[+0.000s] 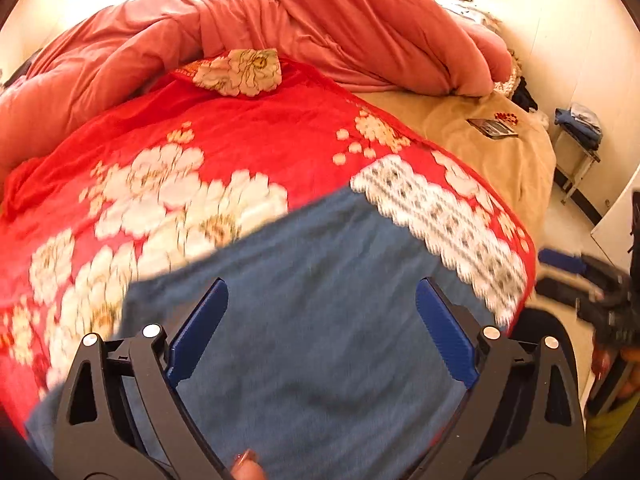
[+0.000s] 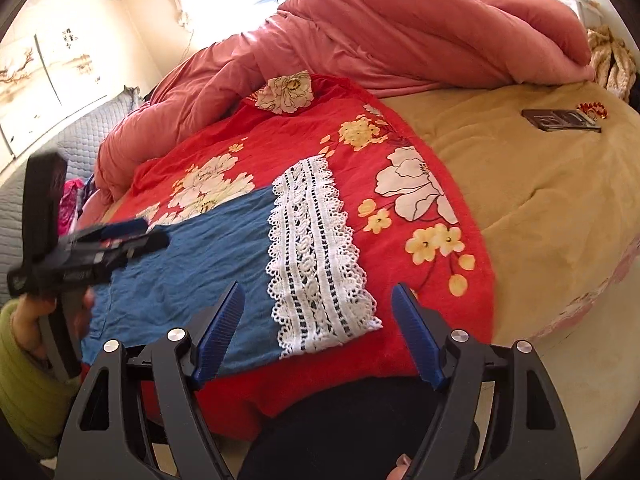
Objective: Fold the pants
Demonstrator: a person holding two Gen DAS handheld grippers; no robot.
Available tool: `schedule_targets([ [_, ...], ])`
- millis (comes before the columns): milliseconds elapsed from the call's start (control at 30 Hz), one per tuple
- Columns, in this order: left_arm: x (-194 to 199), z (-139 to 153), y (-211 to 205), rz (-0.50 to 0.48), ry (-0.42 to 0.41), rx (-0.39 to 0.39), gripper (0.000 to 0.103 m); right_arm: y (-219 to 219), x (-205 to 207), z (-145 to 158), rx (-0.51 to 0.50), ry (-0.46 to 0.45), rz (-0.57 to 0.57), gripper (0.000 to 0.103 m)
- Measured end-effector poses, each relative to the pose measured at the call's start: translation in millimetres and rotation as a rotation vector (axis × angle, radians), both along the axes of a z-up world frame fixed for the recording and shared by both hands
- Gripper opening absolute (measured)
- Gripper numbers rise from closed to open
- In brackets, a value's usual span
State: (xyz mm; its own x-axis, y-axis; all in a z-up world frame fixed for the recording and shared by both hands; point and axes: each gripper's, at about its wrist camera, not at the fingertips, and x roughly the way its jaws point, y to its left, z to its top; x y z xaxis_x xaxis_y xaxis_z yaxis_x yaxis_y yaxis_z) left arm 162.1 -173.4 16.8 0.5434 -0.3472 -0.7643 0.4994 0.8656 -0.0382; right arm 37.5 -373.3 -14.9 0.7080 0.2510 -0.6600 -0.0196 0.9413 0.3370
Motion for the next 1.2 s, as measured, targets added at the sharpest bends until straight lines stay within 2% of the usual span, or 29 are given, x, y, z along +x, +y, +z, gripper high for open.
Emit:
schedule_targets([
  [100,23,4,-17,-0.022,-0.001,0.031,0.089,1,5,-3,0.008,0.008,0.004,0.075],
  [267,61,-4,-41,-0.086,0.104,0.008,0.089,-1,11,-8,0.009,0.033,-0.001,0.075],
  [400,84,-13,-61,-0.125,0.135,0.017,0.089,-4,18,-11,0.025,0.052,-0.011,0.075],
  [667,110,-27,-90,-0.245,0.187,-0.004,0.074,0,30,-17,0.033,0.08,0.019,0.075],
  [833,127,-42,-98,-0.301,0.28,-0.072,0.069,3,36,-28,0.065,0.108,0.04,0.074],
  [867,129,-46,-99,-0.318,0.302,-0.094,0.069,4,37,-29,0.065,0.112,0.042,0.073],
  [933,132,-56,-100,-0.325,0.33,-0.092,0.067,2,37,-29,0.075,0.108,0.038,0.039],
  [967,133,-60,-101,-0.327,0.349,-0.096,0.064,0,35,-28,0.098,0.093,0.046,0.033],
  [1000,133,-63,-100,-0.331,0.361,-0.11,0.063,-1,34,-26,0.101,0.081,0.044,0.033],
  [1067,133,-65,-101,-0.353,0.374,-0.131,0.056,-1,35,-27,0.095,0.088,0.041,0.035],
  [1100,133,-66,-101,-0.36,0.376,-0.136,0.056,-2,38,-31,0.096,0.106,0.03,0.038],
  [1200,135,-68,-100,-0.365,0.383,-0.159,0.056,-5,44,-38,0.151,0.135,0.048,0.053],
])
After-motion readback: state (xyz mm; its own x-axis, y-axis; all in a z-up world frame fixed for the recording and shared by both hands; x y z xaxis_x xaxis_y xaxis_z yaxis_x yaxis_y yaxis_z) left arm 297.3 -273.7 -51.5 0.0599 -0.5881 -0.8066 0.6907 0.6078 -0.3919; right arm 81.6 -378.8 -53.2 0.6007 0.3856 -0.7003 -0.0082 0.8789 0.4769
